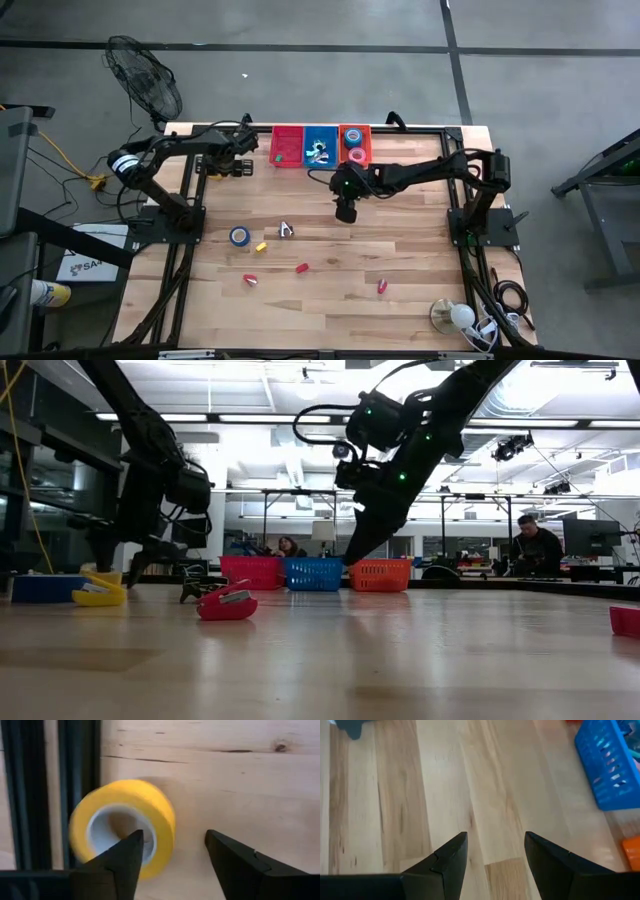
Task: Pick and place Stapler, Stapler remover, tape
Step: Put the yellow tape into the orange bin
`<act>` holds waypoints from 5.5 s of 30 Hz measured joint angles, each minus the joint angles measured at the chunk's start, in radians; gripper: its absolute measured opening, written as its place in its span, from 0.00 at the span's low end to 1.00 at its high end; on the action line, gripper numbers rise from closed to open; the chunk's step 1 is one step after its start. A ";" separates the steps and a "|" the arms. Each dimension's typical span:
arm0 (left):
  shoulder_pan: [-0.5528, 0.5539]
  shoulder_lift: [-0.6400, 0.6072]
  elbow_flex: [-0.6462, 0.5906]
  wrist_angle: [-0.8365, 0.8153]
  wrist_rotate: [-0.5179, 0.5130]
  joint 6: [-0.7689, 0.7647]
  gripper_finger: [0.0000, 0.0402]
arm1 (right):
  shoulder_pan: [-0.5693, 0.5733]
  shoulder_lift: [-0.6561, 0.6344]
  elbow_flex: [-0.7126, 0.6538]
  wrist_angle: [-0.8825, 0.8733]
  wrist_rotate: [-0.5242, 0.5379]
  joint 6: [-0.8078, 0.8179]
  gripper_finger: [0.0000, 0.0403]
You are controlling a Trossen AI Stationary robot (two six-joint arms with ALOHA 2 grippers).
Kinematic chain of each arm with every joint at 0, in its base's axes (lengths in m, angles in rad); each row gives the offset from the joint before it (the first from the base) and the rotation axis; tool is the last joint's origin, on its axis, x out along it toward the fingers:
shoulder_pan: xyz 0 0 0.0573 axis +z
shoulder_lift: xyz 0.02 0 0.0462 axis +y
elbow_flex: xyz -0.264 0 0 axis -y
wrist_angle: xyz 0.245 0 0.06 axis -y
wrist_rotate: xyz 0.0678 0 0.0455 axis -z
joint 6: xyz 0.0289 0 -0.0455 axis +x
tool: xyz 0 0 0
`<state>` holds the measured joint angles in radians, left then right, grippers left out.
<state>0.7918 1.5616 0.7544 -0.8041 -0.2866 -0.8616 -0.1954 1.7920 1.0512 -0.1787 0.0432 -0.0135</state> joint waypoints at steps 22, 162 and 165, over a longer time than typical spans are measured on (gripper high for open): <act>-0.021 -0.039 0.043 -0.011 0.193 0.265 0.09 | 0.016 0.000 0.000 0.051 0.006 -0.018 0.47; -0.635 -0.562 0.131 0.250 -0.097 0.815 0.43 | -0.028 -0.004 0.001 0.474 0.428 -0.302 0.07; -0.635 -0.562 0.131 0.210 -0.164 0.803 0.43 | -0.105 -0.004 0.001 0.397 0.428 -0.265 0.07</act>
<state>0.1566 0.9997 0.8852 -0.5938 -0.4507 -0.0587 -0.3003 1.7878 1.0519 0.2187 0.4715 -0.2781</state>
